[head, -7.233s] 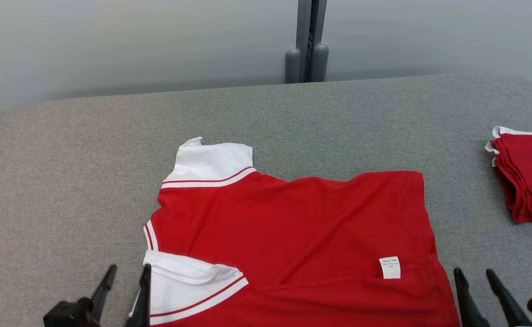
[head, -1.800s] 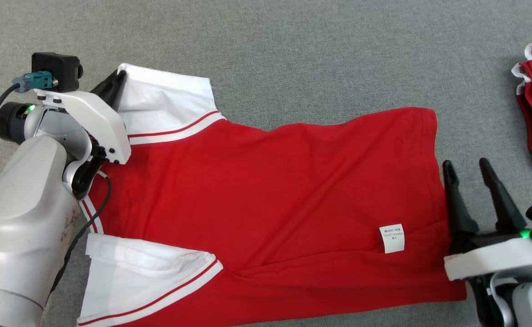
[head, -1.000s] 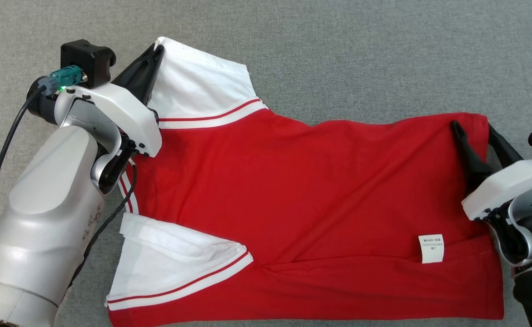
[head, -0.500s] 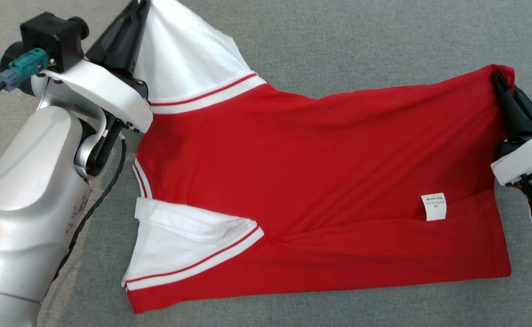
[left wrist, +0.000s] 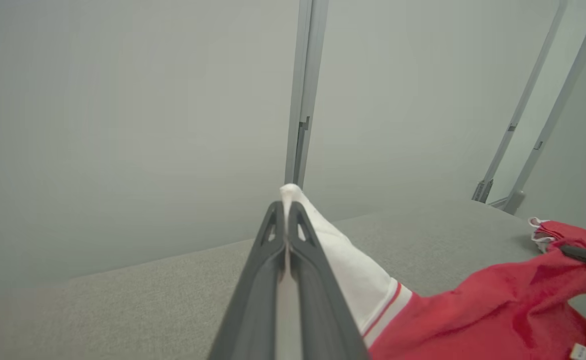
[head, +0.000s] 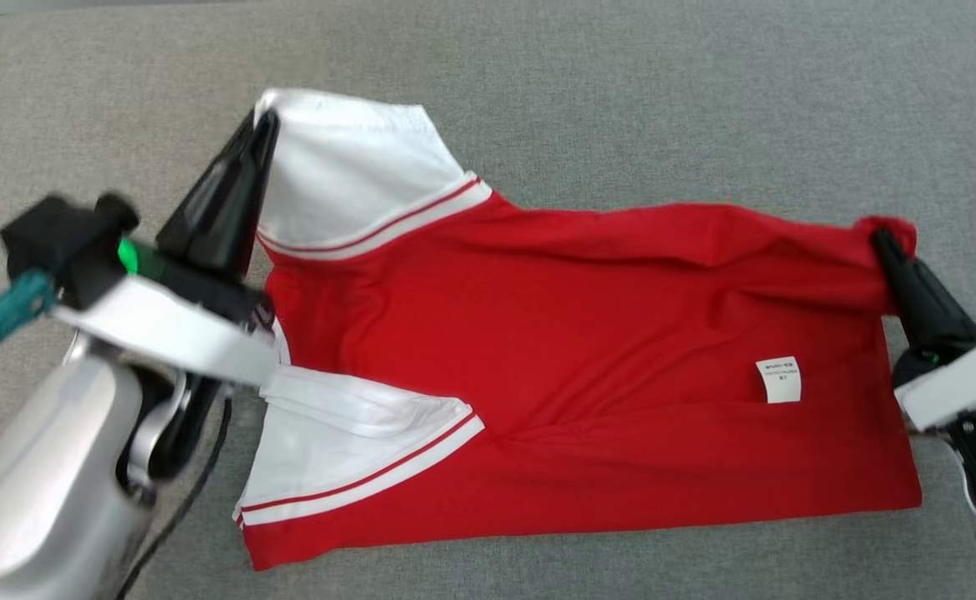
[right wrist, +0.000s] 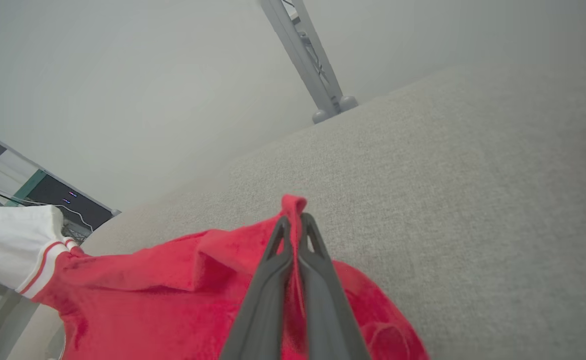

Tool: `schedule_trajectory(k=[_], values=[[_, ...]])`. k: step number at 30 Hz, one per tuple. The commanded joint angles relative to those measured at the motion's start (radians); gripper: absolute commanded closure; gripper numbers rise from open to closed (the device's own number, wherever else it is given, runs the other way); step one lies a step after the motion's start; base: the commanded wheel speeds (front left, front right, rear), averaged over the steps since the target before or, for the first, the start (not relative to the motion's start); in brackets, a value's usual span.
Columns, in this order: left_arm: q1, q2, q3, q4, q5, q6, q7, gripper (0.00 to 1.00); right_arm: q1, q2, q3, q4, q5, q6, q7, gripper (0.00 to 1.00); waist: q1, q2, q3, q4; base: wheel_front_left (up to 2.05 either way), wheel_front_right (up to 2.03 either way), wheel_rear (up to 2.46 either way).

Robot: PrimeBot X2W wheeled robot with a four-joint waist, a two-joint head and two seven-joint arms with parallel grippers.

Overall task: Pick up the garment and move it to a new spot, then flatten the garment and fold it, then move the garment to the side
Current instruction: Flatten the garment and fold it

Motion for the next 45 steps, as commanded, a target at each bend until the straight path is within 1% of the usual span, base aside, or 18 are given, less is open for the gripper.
schedule_trajectory(k=[1, 6, 8, 11, 13, 17, 19, 20, 21, 22, 23, 25, 30, 32, 35, 38, 41, 45], values=[[0.06, 0.023, 0.014, -0.061, -0.018, 0.022, 0.004, 1.0, 0.039, -0.001, -0.014, -0.013, 0.03, 0.001, 0.005, 1.0, 0.0, 0.0, -0.008, 0.003, 0.0, 0.0, 0.0], [0.265, 0.068, 0.041, -0.238, -0.067, 0.096, 0.019, 1.0, 0.141, 0.009, -0.041, -0.024, 0.077, 0.001, 0.005, 1.0, 0.0, 0.0, -0.018, 0.007, 0.0, 0.0, 0.0], [0.343, 0.072, 0.048, -0.275, -0.095, 0.123, 0.021, 1.0, 0.169, 0.016, -0.046, -0.016, 0.086, 0.001, -0.002, 1.0, 0.0, 0.0, -0.02, 0.008, 0.0, 0.0, 0.0], [0.437, 0.065, 0.057, -0.294, -0.135, 0.15, 0.015, 1.0, 0.195, 0.027, -0.048, -0.002, 0.091, 0.001, -0.014, 1.0, 0.0, 0.0, -0.023, 0.01, 0.0, 0.0, 0.0], [0.462, 0.066, 0.055, -0.289, -0.143, 0.155, 0.018, 1.0, 0.201, 0.03, -0.047, 0.002, 0.091, 0.001, -0.021, 1.0, 0.0, 0.0, -0.023, 0.01, 0.0, 0.0, 0.0], [0.527, 0.046, 0.043, -0.243, -0.184, 0.159, 0.019, 1.0, 0.207, 0.034, -0.049, 0.025, 0.089, 0.001, -0.044, 1.0, 0.0, 0.0, -0.023, 0.011, 0.0, 0.0, 0.0], [0.542, 0.018, 0.036, -0.207, -0.214, 0.142, 0.015, 1.0, 0.21, 0.033, -0.047, 0.039, 0.085, 0.001, -0.058, 1.0, 0.0, 0.0, -0.023, 0.014, 0.0, 0.0, 0.0], [0.544, 0.02, 0.028, -0.18, -0.213, 0.138, 0.019, 1.0, 0.212, 0.035, -0.044, 0.041, 0.085, 0.001, -0.065, 1.0, 0.0, 0.0, -0.024, 0.015, 0.0, 0.0, 0.0], [0.543, 0.011, 0.027, -0.158, -0.222, 0.13, 0.017, 1.0, 0.213, 0.034, -0.04, 0.04, 0.077, 0.001, -0.076, 0.69, 0.0, 0.0, -0.025, 0.015, 0.0, 0.0, 0.0], [0.542, -0.009, 0.026, -0.137, -0.239, 0.12, 0.009, 0.6, 0.218, 0.03, -0.032, 0.041, 0.063, 0.001, -0.087, 0.19, 0.0, 0.0, -0.027, 0.015, 0.0, 0.0, 0.0], [0.536, -0.01, 0.025, -0.111, -0.226, 0.121, 0.0, 0.0, 0.224, 0.028, -0.024, 0.039, 0.047, 0.001, -0.105, 0.0, 0.0, 0.0, -0.03, 0.015, 0.0, 0.0, 0.0], [0.524, -0.028, 0.026, -0.07, -0.213, 0.125, -0.028, 0.0, 0.234, 0.029, -0.01, 0.033, 0.013, 0.001, -0.146, 0.0, 0.0, 0.0, -0.038, 0.012, 0.0, 0.0, 0.0], [0.506, -0.066, 0.056, -0.029, -0.116, 0.162, -0.088, 0.0, 0.26, 0.04, -0.008, 0.022, -0.137, 0.001, -0.276, 0.0, 0.0, 0.0, -0.066, 0.001, 0.0, 0.0, 0.0], [0.495, -0.085, 0.088, -0.037, -0.061, 0.179, -0.096, 0.0, 0.268, 0.054, -0.024, 0.011, -0.21, 0.001, -0.326, 0.0, 0.0, 0.0, -0.079, -0.005, 0.0, 0.0, 0.0], [0.496, -0.128, 0.172, -0.082, 0.034, 0.194, -0.096, 0.0, 0.265, 0.079, -0.059, -0.016, -0.32, 0.001, -0.369, 0.0, 0.0, 0.0, -0.096, -0.014, 0.0, 0.0, 0.0], [0.515, -0.169, 0.243, -0.116, 0.106, 0.183, -0.095, 0.0, 0.266, 0.111, -0.092, -0.05, -0.419, 0.001, -0.387, 0.0, 0.0, 0.0, -0.115, -0.023, 0.0, 0.0, 0.0], [0.533, -0.191, 0.308, -0.132, 0.163, 0.165, -0.095, 0.0, 0.28, 0.138, -0.117, -0.08, -0.488, 0.001, -0.392, 0.0, 0.0, 0.0, -0.138, -0.03, 0.0, 0.0, 0.0], [0.564, -0.178, 0.351, -0.126, 0.228, 0.148, -0.096, 0.0, 0.311, 0.159, -0.128, -0.102, -0.543, 0.001, -0.376, 0.0, 0.0, 0.0, -0.168, -0.035, 0.0, 0.0, 0.0]])
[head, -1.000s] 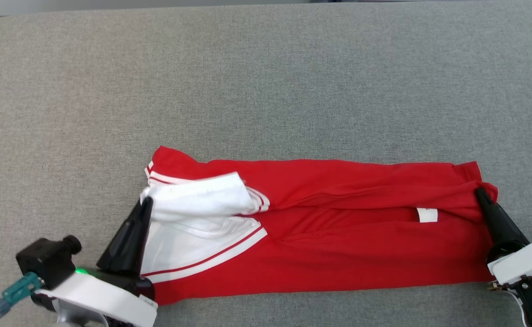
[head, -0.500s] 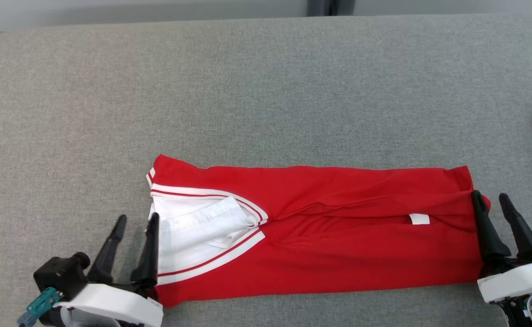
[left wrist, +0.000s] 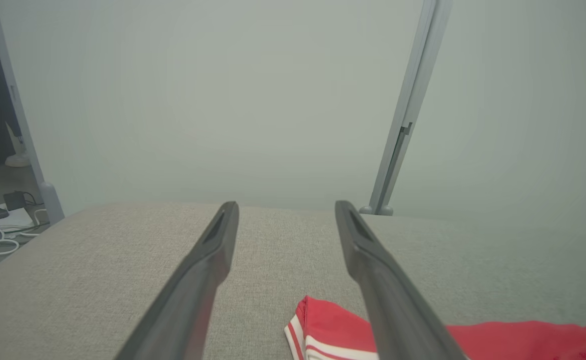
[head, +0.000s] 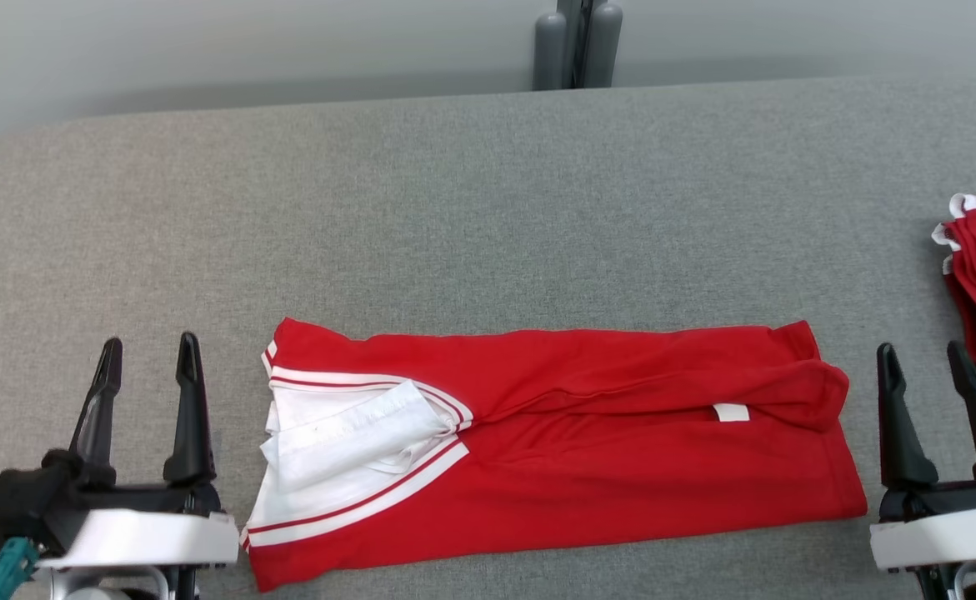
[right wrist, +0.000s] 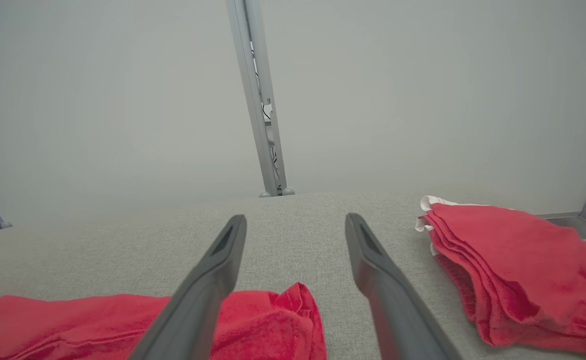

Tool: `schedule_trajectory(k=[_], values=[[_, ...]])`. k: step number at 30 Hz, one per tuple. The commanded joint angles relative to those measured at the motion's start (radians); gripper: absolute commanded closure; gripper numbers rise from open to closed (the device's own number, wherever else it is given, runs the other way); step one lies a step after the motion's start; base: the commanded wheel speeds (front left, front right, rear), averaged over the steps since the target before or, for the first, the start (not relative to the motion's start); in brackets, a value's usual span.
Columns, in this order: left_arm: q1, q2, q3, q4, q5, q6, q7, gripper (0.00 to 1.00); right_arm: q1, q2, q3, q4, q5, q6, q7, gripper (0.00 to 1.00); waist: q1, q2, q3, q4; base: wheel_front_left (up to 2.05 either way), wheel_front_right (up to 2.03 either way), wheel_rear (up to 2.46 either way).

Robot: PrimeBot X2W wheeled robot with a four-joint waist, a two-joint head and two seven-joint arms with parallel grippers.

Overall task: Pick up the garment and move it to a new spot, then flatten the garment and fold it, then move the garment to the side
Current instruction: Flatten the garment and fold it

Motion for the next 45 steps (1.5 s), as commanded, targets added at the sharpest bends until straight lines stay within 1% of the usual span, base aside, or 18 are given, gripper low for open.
schedule_trajectory(k=[1, 7, 19, 24, 27, 31, 34, 40, 45], values=[[0.026, 0.012, 0.009, 0.011, 0.03, -0.011, 0.0, 0.0, 0.024, 0.002, -0.005, -0.011, -0.029, 0.001, 0.014, 0.0, 0.0, -0.0001, -0.023, -0.005, 0.0, 0.0, 0.0], [0.077, 0.026, -0.009, 0.053, 0.072, -0.022, 0.0, 0.0, 0.083, 0.024, -0.009, -0.023, -0.086, 0.001, 0.042, 0.0, 0.0, -0.0001, -0.056, -0.003, 0.0, 0.0, 0.0], [0.069, 0.03, -0.014, 0.094, 0.061, -0.033, 0.003, 0.0, 0.114, 0.04, -0.012, -0.041, -0.117, 0.001, 0.071, 0.0, 0.0, -0.0001, -0.073, 0.007, 0.0, 0.0, 0.0], [0.044, 0.031, -0.022, 0.097, 0.057, -0.04, 0.003, 0.0, 0.094, 0.042, -0.018, -0.043, -0.111, 0.001, 0.084, 0.0, 0.0, -0.0001, -0.058, 0.017, 0.0, 0.0, 0.0], [0.022, 0.032, -0.027, 0.1, 0.056, -0.048, 0.003, 0.0, 0.048, 0.023, -0.024, -0.019, -0.106, 0.001, 0.094, 0.0, 0.0, -0.0001, -0.038, 0.024, 0.0, 0.0, 0.0], [-0.02, 0.024, -0.044, 0.115, 0.055, -0.065, 0.009, 0.0, -0.021, 0.006, -0.023, 0.075, -0.094, 0.001, 0.1, 0.0, 0.0, -0.0001, 0.0, 0.039, 0.0, 0.0, 0.0], [-0.05, 0.019, -0.056, 0.133, 0.054, -0.078, 0.007, 0.0, -0.066, -0.003, -0.012, 0.174, -0.089, 0.001, 0.099, 0.0, 0.0, -0.0001, 0.025, 0.05, 0.0, 0.0, 0.0], [-0.089, 0.008, -0.064, 0.166, 0.055, -0.095, 0.004, 0.0, -0.1, 0.007, 0.021, 0.375, -0.062, 0.001, 0.081, 0.0, 0.0, -0.0001, 0.056, 0.062, 0.0, 0.0, 0.0], [-0.104, 0.006, -0.057, 0.181, 0.06, -0.101, 0.0, 0.0, -0.101, 0.028, 0.065, 0.512, -0.024, 0.001, 0.065, 0.0, 0.0, -0.0001, 0.065, 0.06, 0.0, 0.0, 0.0]])
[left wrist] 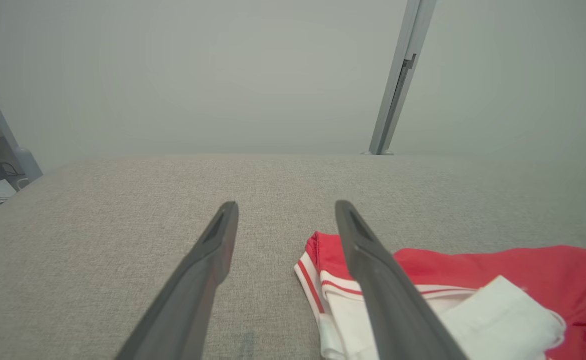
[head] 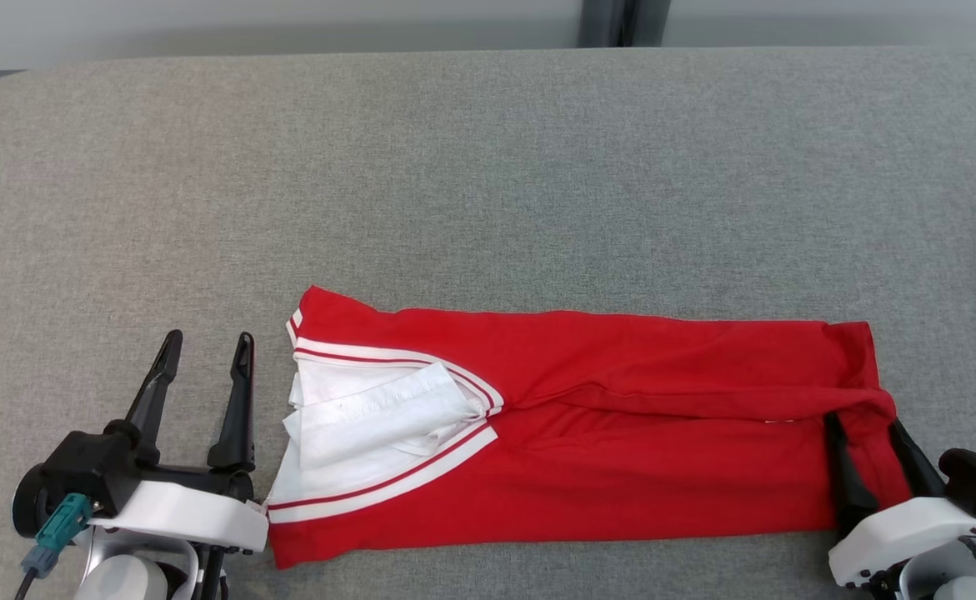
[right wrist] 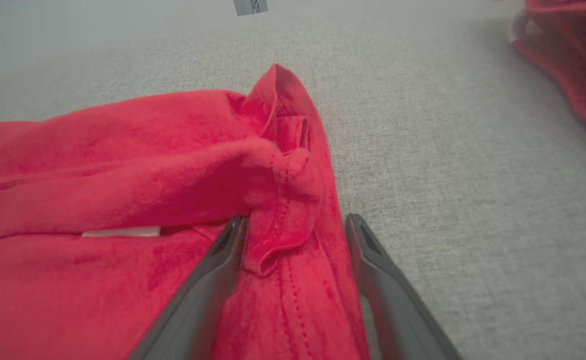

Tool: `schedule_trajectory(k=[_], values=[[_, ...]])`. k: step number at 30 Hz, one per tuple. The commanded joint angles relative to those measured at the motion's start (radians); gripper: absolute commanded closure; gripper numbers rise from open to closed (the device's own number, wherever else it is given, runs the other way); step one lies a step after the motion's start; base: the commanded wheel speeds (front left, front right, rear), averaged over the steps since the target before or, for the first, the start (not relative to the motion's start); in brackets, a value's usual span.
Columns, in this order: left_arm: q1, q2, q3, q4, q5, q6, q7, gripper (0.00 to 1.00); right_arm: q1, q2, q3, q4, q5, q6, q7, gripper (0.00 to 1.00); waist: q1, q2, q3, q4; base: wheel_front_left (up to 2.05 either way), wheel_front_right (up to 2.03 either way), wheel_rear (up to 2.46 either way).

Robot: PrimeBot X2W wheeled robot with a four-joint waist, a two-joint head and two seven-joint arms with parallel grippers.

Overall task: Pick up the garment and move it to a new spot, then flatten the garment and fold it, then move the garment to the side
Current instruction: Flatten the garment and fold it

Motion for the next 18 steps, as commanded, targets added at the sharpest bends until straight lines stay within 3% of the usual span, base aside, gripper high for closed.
schedule_trajectory(k=[1, 2, 3, 5, 12, 18], values=[[-0.02, 0.003, 0.008, 0.005, 0.006, -0.003, -0.006, 0.0, 0.012, 0.016, 0.025, 0.058, 0.015, 0.0, 0.012, 0.0, 0.0, 0.0, 0.0, -0.003, 0.0, 0.0, 0.0], [-0.02, 0.003, 0.011, 0.006, 0.007, -0.003, -0.007, 0.0, 0.01, 0.02, 0.036, 0.074, 0.024, 0.0, 0.006, 0.0, 0.0, 0.0, 0.0, -0.005, 0.0, 0.0, 0.0], [-0.02, 0.003, 0.012, 0.007, 0.008, -0.003, -0.006, 0.0, 0.004, 0.023, 0.049, 0.088, 0.035, 0.0, -0.001, 0.51, 0.0, 0.0, -0.001, -0.007, 0.0, 0.0, 0.0], [-0.019, 0.003, 0.015, 0.008, 0.009, -0.004, -0.006, 0.0, -0.001, 0.029, 0.076, 0.11, 0.061, 0.001, -0.008, 1.0, 0.0, 0.0, -0.004, -0.011, 0.0, 0.0, 0.0], [-0.004, 0.004, 0.024, 0.003, 0.015, 0.003, -0.007, 0.0, -0.028, -0.02, 0.09, 0.121, 0.128, -0.004, -0.045, 1.0, 0.0, 0.0, -0.019, -0.025, 0.0, 0.0, 0.0], [0.018, 0.005, 0.035, -0.006, 0.017, 0.01, -0.007, 0.0, -0.019, -0.089, 0.03, 0.1, 0.173, -0.004, -0.065, 1.0, 0.0, 0.0, -0.034, -0.041, 0.0, 0.0, 0.0]])
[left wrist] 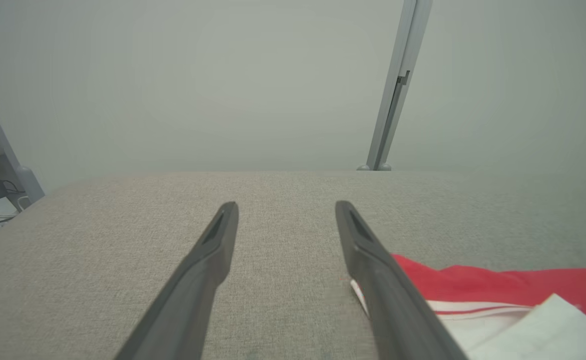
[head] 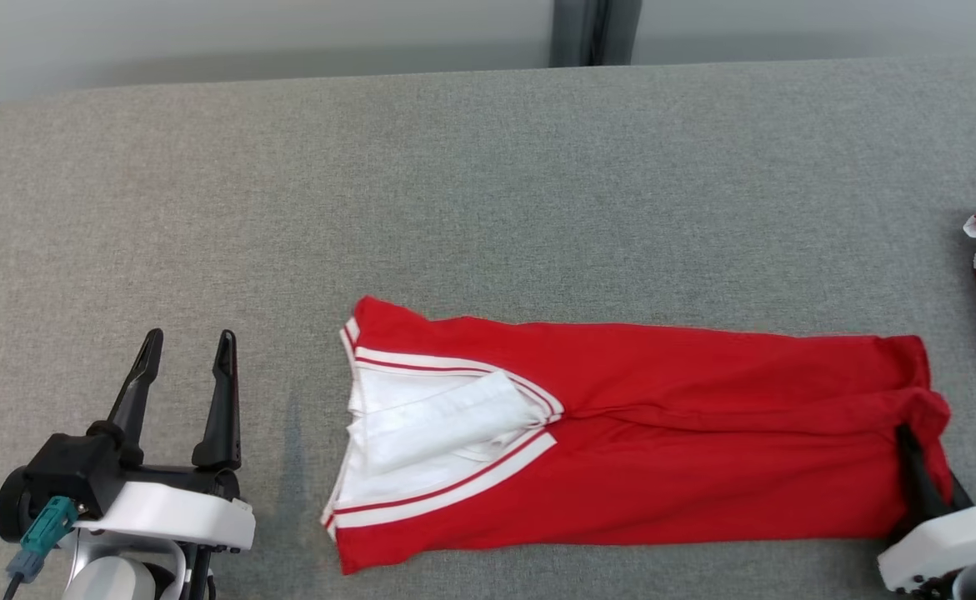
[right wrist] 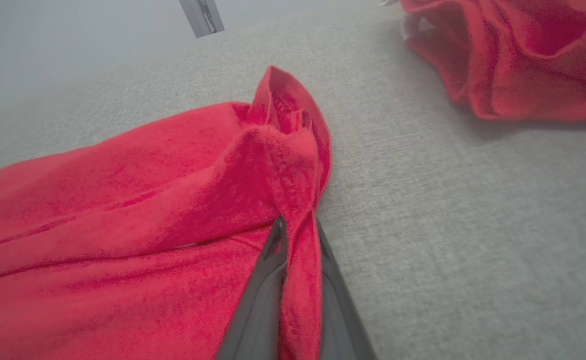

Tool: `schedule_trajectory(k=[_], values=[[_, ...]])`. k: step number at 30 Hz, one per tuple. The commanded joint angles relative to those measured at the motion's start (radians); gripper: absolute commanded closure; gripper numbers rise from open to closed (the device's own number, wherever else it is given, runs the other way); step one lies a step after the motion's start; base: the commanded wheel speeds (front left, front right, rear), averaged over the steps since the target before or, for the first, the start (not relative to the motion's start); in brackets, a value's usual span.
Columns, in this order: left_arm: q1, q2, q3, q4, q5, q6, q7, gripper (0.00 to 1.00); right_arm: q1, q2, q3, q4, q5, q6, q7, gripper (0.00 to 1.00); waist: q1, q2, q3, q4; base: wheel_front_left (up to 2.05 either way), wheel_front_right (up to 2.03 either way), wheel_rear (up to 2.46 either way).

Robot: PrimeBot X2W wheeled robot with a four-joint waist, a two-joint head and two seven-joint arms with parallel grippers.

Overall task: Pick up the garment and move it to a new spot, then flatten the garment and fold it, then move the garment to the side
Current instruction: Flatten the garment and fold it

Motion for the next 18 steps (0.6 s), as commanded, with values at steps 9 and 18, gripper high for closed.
schedule_trajectory(k=[9, 18], values=[[0.037, -0.002, 0.014, -0.009, 0.004, 0.012, -0.003, 0.0, 0.048, -0.081, -0.053, -0.06, 0.024, -0.004, -0.01, 1.0, 0.0, 0.0, -0.034, -0.025, 0.0, 0.0, 0.0], [0.079, -0.01, 0.011, -0.01, -0.002, 0.027, 0.001, 0.0, 0.076, -0.065, 0.039, -0.303, 0.005, -0.004, 0.067, 1.0, 0.0, 0.0, -0.107, -0.053, 0.0, 0.0, 0.0]])
